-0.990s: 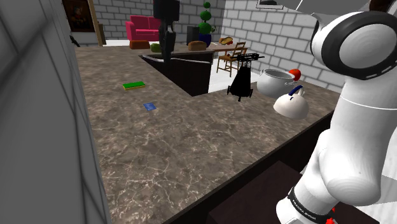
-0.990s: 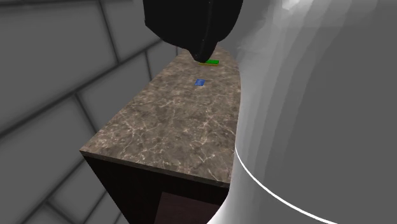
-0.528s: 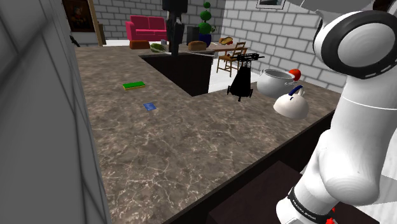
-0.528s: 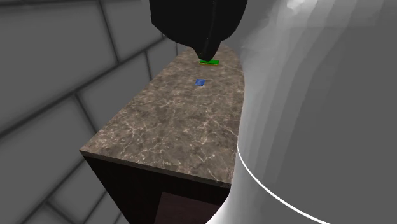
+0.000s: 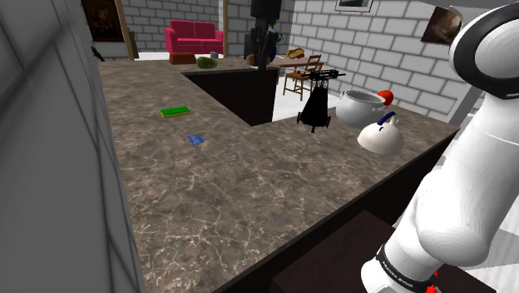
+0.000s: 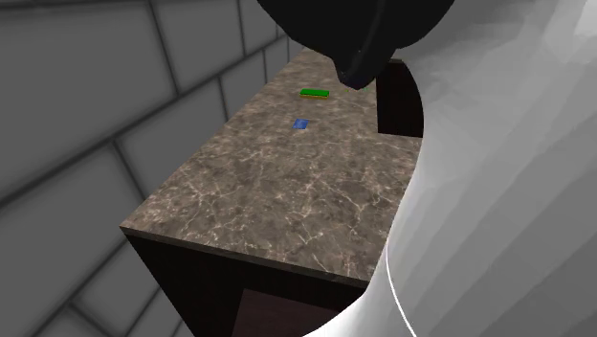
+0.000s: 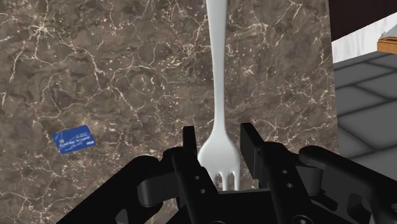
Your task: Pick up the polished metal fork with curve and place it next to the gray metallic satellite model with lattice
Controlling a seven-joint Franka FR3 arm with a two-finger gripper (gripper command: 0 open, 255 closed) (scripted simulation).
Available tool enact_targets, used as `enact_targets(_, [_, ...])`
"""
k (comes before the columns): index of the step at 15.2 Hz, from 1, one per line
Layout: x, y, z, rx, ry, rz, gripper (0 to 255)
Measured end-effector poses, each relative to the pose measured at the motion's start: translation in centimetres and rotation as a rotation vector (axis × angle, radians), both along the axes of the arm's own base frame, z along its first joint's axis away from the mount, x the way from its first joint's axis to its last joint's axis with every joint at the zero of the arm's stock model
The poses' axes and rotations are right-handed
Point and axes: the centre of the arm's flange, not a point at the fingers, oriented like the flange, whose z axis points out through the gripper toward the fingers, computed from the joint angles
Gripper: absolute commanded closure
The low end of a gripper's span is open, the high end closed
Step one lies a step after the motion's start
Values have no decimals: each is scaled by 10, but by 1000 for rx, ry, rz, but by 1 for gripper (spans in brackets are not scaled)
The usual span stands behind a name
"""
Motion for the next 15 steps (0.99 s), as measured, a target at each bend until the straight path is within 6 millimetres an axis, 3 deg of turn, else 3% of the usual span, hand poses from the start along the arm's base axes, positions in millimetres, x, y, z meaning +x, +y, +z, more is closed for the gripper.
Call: enact_targets(15, [-32,-196,0,0,0,-1,255])
